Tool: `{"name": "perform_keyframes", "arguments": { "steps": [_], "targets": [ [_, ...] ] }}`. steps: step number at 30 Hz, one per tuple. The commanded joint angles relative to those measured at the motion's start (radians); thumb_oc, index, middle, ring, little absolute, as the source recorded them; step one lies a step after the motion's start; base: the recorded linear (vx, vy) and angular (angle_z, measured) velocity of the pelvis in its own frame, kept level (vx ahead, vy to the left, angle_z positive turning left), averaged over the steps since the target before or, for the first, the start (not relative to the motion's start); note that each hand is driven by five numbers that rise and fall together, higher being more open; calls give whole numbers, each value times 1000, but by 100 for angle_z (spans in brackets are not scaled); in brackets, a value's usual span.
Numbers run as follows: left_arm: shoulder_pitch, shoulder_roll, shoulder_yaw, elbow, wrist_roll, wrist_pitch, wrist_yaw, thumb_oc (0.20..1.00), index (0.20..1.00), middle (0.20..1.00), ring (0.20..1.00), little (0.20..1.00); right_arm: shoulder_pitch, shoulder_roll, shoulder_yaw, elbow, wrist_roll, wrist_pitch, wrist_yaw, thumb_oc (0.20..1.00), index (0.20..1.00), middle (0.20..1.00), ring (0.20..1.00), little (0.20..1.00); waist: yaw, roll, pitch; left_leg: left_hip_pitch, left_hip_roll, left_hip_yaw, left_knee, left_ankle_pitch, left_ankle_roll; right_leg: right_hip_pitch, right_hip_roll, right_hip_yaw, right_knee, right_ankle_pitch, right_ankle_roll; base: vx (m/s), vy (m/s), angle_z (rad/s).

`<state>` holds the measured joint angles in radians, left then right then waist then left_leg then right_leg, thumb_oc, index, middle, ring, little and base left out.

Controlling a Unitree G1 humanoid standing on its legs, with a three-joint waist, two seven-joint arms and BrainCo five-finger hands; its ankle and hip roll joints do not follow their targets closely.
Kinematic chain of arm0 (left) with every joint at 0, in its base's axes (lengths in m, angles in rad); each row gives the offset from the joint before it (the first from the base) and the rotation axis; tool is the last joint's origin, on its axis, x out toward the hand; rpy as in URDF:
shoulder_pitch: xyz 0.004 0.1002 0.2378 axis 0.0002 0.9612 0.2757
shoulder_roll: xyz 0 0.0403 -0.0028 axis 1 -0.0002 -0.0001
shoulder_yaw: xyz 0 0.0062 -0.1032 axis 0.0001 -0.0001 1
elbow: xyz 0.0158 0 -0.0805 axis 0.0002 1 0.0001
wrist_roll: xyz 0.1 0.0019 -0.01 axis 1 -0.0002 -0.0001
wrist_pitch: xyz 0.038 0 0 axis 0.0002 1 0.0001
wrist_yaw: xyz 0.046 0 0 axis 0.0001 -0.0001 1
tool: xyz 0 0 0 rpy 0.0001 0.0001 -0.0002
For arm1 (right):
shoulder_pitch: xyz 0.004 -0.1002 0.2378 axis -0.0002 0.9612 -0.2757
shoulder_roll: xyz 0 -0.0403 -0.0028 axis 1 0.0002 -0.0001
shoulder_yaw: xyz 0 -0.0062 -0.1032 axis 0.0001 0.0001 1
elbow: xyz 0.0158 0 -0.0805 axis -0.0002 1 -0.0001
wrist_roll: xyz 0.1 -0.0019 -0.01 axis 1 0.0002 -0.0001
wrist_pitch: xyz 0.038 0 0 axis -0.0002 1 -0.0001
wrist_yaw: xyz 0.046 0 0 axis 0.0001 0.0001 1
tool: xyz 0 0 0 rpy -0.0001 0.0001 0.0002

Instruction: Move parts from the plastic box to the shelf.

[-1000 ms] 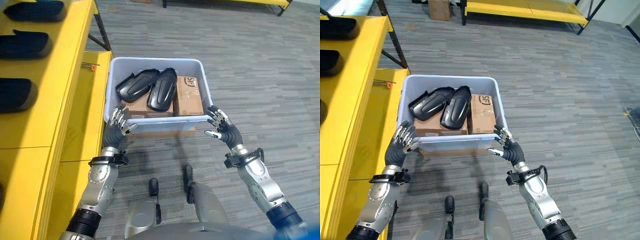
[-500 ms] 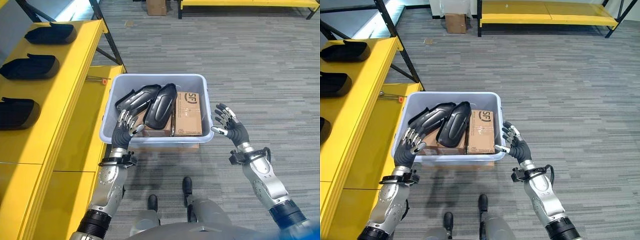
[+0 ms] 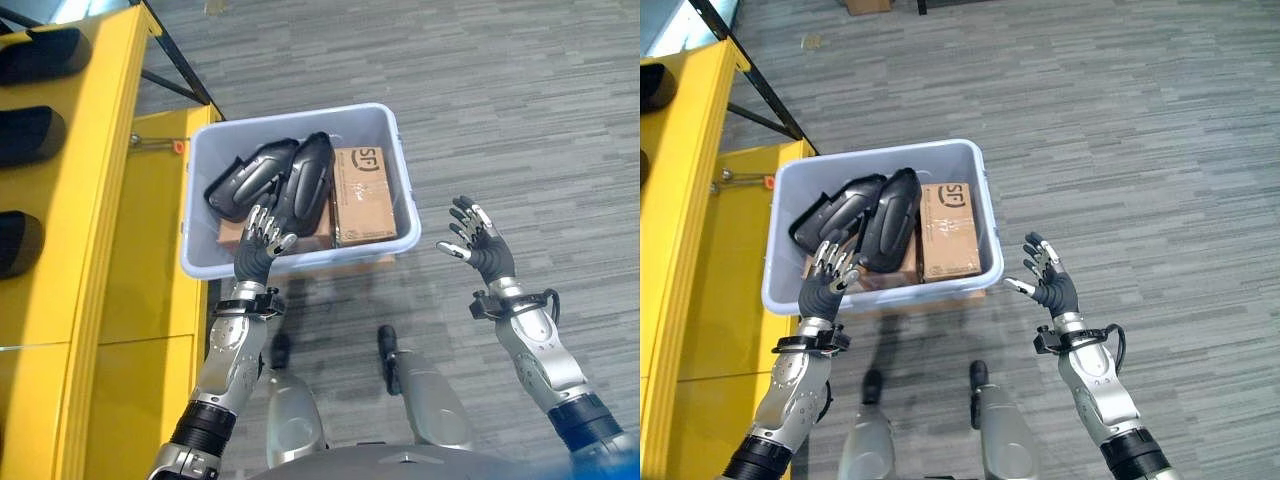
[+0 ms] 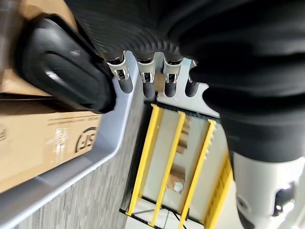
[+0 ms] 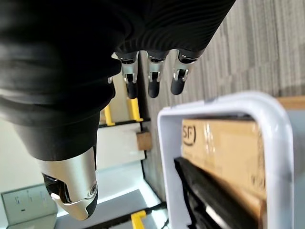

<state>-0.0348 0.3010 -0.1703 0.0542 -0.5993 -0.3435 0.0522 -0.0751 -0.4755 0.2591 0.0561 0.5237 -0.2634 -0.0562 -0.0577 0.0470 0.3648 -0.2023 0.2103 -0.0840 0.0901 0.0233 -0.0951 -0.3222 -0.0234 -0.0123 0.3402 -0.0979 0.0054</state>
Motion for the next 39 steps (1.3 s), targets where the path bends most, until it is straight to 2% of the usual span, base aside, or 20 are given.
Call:
{"name": "perform_keyframes", "arguments": {
  "steps": [1, 2, 6, 7, 13, 16, 21, 26, 33, 39],
  "targets": [
    [80, 70, 40, -93, 26, -69, 20, 1000, 1000, 1000, 1000, 1000, -17, 40, 15, -39, -22, -51, 5, 1000, 1000, 1000, 1000, 1000, 44, -70, -67, 4, -39, 19, 41, -35, 22, 153, -188, 84, -168, 58, 152, -19, 346, -7],
    [77, 76, 45, -93, 29, -70, 22, 1000, 1000, 1000, 1000, 1000, -30, 47, 22, -29, -16, -45, 7, 1000, 1000, 1000, 1000, 1000, 50, -79, -68, -13, -62, 37, 56, -54, 27, 156, -223, 76, -207, 86, 169, -14, 164, -5],
    [69, 93, 51, -93, 46, -73, 31, 1000, 1000, 1000, 1000, 1000, -57, 58, 27, -13, 30, -42, 16, 1000, 1000, 1000, 1000, 1000, 58, -96, -70, -50, -89, 47, 83, -72, 36, 147, -257, 68, -249, 124, 184, -27, 175, 5],
    [62, 98, 57, -94, 53, -74, 41, 1000, 1000, 1000, 1000, 1000, -87, 59, 32, -1, 30, -40, 9, 1000, 1000, 1000, 1000, 1000, 64, -109, -69, -67, -97, 49, 86, -76, 42, 144, -272, 63, -271, 145, 188, -7, 86, 3],
    [14, 106, 42, -111, 77, -79, 80, 1000, 1000, 1000, 1000, 1000, -230, 79, 63, 44, 38, -44, -41, 1000, 1000, 1000, 1000, 1000, 88, -139, -55, -124, -112, 33, 77, -61, 47, 127, -287, 27, -321, 194, 193, -11, 29, 5],
    [3, 112, 15, -142, 75, -69, 91, 1000, 1000, 1000, 1000, 1000, -333, 127, 82, 112, 123, -55, -79, 1000, 1000, 1000, 1000, 1000, 116, -145, -36, -147, -109, 22, 65, -47, 46, 116, -282, 5, -338, 206, 195, -12, -42, 14],
    [-17, 122, -37, -166, 56, -50, 95, 1000, 1000, 1000, 1000, 1000, -494, 183, 77, 265, 256, -72, -144, 1000, 1000, 1000, 1000, 1000, 154, -136, 3, -166, -102, 13, 56, -37, 43, 100, -275, -12, -342, 218, 196, -10, -29, 7],
    [-33, 112, -87, -146, 34, -32, 112, 1000, 1000, 1000, 1000, 1000, -563, 229, -21, 412, 380, -112, -215, 1000, 1000, 1000, 1000, 1000, 166, -105, 36, -188, -111, 9, 45, -28, 44, 79, -277, -19, -350, 228, 197, 1, -1, 3],
    [-54, 108, -113, -138, 32, -34, 127, 1000, 1000, 1000, 1000, 1000, -571, 260, -50, 477, 395, -130, -239, 1000, 1000, 1000, 1000, 1000, 160, -83, 52, -194, -112, 11, 41, -26, 44, 69, -277, -20, -355, 227, 194, 0, 1, 0],
    [-50, 108, -118, -129, 46, -31, 145, 1000, 1000, 1000, 1000, 1000, -477, 289, -38, 404, 360, -138, -243, 1000, 1000, 1000, 1000, 1000, 141, -80, 58, -196, -116, 15, 45, -32, 45, 66, -282, -18, -355, 225, 193, 0, 0, 0]
  ]
}}
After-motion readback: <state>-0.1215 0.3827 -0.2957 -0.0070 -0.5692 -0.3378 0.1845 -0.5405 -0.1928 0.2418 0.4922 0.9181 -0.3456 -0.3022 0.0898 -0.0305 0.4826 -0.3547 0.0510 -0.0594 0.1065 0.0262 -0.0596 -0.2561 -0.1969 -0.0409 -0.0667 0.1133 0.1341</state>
